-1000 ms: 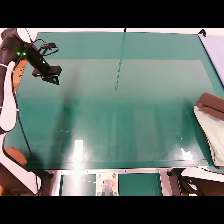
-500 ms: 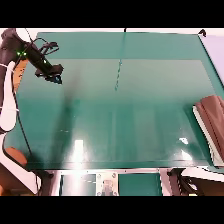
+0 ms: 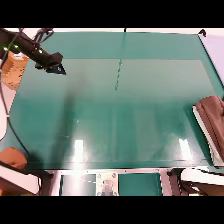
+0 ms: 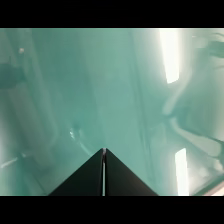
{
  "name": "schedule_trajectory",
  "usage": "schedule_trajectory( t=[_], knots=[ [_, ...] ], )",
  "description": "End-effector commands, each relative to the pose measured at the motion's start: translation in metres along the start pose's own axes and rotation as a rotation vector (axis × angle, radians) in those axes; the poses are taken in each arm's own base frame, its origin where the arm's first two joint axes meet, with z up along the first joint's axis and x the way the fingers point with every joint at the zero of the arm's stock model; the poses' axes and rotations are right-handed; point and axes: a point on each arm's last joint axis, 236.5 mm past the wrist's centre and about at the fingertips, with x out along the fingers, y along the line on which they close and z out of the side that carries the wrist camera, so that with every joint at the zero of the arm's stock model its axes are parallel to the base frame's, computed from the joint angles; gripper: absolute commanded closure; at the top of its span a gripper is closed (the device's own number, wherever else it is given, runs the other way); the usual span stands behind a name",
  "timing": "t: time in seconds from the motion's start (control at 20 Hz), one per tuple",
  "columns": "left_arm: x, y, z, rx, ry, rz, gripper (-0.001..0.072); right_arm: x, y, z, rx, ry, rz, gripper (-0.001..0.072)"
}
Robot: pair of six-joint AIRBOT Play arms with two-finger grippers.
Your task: Fold the shirts.
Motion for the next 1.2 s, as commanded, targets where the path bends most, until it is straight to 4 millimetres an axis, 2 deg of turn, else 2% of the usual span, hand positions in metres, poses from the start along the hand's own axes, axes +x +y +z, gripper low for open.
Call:
schedule_trajectory(
  t=[0.0, 0.1, 0.25, 0.35, 0.45, 0.8, 1.15],
  knots=[
    [-0.011, -0.027, -0.038, -0.016, 0.027, -0.006, 0.0682, -0.003, 0.093, -0.027, -0.227, -0.084, 0.202, 0.0699],
    [0.002, -0.038, -0.073, -0.029, 0.049, 0.021, 0.0682, 0.019, 0.109, -0.063, -0.317, -0.088, 0.204, 0.0699],
    [0.030, -0.054, -0.134, -0.056, 0.083, 0.020, 0.0682, 0.053, 0.114, -0.121, -0.401, -0.037, 0.212, 0.0699],
    [0.044, -0.059, -0.168, -0.076, 0.101, 0.018, 0.0681, 0.060, 0.123, -0.142, -0.439, -0.048, 0.255, 0.0699],
    [0.051, -0.058, -0.190, -0.086, 0.118, 0.021, 0.0681, 0.061, 0.127, -0.152, -0.462, -0.058, 0.269, 0.0698],
    [0.052, -0.058, -0.203, -0.086, 0.152, 0.019, 0.0681, 0.060, 0.128, -0.154, -0.466, -0.059, 0.277, 0.0698],
    [0.052, -0.060, -0.201, -0.088, 0.145, 0.010, 0.0681, 0.060, 0.128, -0.154, -0.466, -0.059, 0.277, 0.0698]
  ],
)
